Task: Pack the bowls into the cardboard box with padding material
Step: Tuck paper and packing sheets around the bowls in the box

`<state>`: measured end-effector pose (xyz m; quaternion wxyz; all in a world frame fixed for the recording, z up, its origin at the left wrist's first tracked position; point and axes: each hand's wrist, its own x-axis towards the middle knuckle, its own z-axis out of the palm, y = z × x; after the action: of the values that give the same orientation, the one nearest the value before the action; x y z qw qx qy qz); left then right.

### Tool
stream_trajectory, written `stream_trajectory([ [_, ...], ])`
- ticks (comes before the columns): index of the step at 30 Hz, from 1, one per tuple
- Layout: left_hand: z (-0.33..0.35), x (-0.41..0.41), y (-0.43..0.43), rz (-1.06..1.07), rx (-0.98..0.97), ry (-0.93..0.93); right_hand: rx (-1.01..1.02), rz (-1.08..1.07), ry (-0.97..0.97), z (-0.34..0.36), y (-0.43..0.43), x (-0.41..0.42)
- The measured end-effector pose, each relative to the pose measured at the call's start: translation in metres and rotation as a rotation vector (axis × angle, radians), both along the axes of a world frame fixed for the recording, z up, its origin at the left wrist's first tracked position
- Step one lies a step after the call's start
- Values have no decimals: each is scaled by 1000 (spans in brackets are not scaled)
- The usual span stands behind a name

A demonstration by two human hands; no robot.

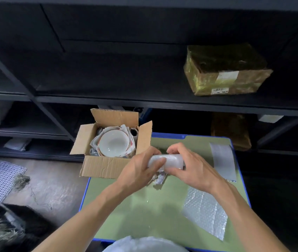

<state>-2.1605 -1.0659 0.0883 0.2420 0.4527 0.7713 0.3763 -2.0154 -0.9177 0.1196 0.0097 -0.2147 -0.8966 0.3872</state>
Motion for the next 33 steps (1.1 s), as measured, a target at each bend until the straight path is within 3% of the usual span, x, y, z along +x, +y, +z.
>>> stream_trajectory([
  [4,5,-22,-16,73,-11,13,-13,46,95,9,-12,-30],
  [9,7,-48,-30,46,-12,-63,-182,53,140,14,-26,-58],
  [18,6,-70,-31,-115,-1,-84,-216,-242,133,2,-45,-82],
  [22,-5,-96,-27,-27,29,51,17,-316,127,8,-35,-86],
  [26,-31,-114,-28,-58,-61,177,194,-382,98,15,-40,-92],
  [33,-54,-113,-16,-31,-68,145,435,-182,-44,-2,-71,-114],
])
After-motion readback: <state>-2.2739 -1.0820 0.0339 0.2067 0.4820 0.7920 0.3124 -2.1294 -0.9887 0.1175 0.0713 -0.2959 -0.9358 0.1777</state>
